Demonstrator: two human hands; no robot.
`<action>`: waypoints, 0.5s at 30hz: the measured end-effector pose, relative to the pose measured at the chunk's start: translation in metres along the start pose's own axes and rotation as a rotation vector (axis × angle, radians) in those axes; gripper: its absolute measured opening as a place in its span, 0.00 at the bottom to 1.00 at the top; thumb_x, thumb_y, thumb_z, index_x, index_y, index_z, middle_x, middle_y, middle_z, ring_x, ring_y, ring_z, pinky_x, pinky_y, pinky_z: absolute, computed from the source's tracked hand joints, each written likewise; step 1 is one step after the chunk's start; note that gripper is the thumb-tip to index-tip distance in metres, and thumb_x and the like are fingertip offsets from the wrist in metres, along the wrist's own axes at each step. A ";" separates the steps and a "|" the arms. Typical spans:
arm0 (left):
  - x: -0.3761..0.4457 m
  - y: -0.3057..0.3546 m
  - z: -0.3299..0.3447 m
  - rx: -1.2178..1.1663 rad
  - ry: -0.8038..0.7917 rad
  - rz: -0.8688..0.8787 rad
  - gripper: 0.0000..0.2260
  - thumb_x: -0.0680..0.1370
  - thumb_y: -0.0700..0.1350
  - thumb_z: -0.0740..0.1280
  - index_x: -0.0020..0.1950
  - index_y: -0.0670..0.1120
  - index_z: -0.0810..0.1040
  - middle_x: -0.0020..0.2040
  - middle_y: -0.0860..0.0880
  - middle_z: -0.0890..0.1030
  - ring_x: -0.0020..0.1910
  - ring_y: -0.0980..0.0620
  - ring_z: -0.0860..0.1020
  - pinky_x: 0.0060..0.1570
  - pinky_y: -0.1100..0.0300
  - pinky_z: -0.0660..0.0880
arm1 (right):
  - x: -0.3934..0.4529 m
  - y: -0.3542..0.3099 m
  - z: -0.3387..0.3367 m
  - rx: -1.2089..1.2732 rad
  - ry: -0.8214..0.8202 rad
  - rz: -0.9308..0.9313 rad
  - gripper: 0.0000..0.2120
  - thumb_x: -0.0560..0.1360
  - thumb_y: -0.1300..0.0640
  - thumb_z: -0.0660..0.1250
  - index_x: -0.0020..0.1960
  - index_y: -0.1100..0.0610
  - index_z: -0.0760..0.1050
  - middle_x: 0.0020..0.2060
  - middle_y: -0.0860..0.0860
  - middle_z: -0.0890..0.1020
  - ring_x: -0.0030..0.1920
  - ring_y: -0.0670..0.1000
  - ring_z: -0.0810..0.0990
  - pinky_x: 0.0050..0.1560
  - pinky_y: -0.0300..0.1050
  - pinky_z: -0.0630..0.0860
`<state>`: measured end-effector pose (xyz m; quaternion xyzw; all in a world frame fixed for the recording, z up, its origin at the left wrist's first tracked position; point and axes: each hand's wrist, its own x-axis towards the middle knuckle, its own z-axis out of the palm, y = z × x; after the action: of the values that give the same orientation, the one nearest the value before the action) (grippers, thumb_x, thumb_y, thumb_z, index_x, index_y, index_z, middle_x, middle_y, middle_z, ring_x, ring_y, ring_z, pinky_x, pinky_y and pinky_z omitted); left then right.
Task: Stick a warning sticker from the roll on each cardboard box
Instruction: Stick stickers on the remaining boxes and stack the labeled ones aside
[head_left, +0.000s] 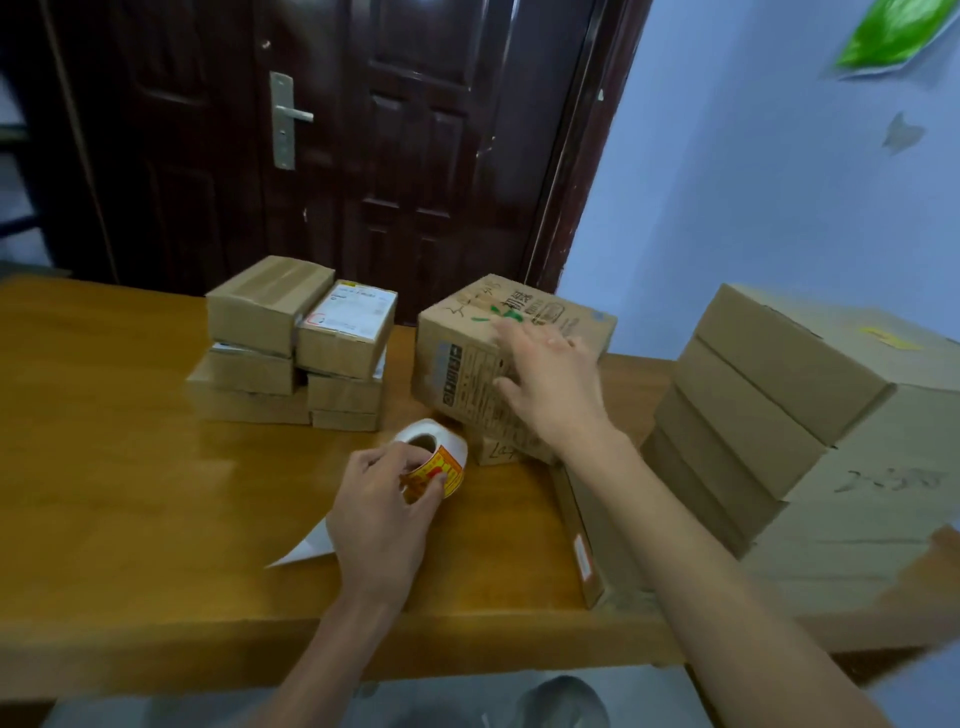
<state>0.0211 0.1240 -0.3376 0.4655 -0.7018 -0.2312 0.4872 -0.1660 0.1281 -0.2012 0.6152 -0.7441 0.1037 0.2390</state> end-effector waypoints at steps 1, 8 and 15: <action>0.000 -0.001 -0.001 -0.001 0.002 0.000 0.11 0.73 0.51 0.79 0.54 0.55 0.83 0.53 0.54 0.80 0.49 0.57 0.79 0.41 0.62 0.81 | -0.003 -0.001 0.003 -0.009 -0.006 -0.028 0.32 0.79 0.45 0.72 0.80 0.46 0.66 0.75 0.48 0.75 0.73 0.53 0.73 0.71 0.57 0.69; -0.002 -0.004 -0.004 -0.014 0.001 -0.051 0.11 0.74 0.52 0.78 0.54 0.56 0.83 0.53 0.53 0.81 0.49 0.56 0.80 0.40 0.64 0.78 | 0.019 0.016 -0.016 0.298 0.033 0.125 0.23 0.84 0.34 0.55 0.66 0.46 0.79 0.54 0.45 0.85 0.55 0.48 0.81 0.61 0.58 0.79; 0.001 0.000 -0.002 -0.041 0.002 -0.033 0.10 0.73 0.51 0.79 0.52 0.57 0.82 0.49 0.58 0.79 0.47 0.57 0.80 0.39 0.61 0.80 | 0.098 0.069 -0.007 0.208 -0.242 0.390 0.30 0.82 0.33 0.54 0.76 0.49 0.71 0.67 0.55 0.80 0.67 0.60 0.78 0.67 0.62 0.76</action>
<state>0.0233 0.1229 -0.3363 0.4671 -0.6886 -0.2528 0.4937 -0.2432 0.0618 -0.1384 0.4893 -0.8572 0.1495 0.0591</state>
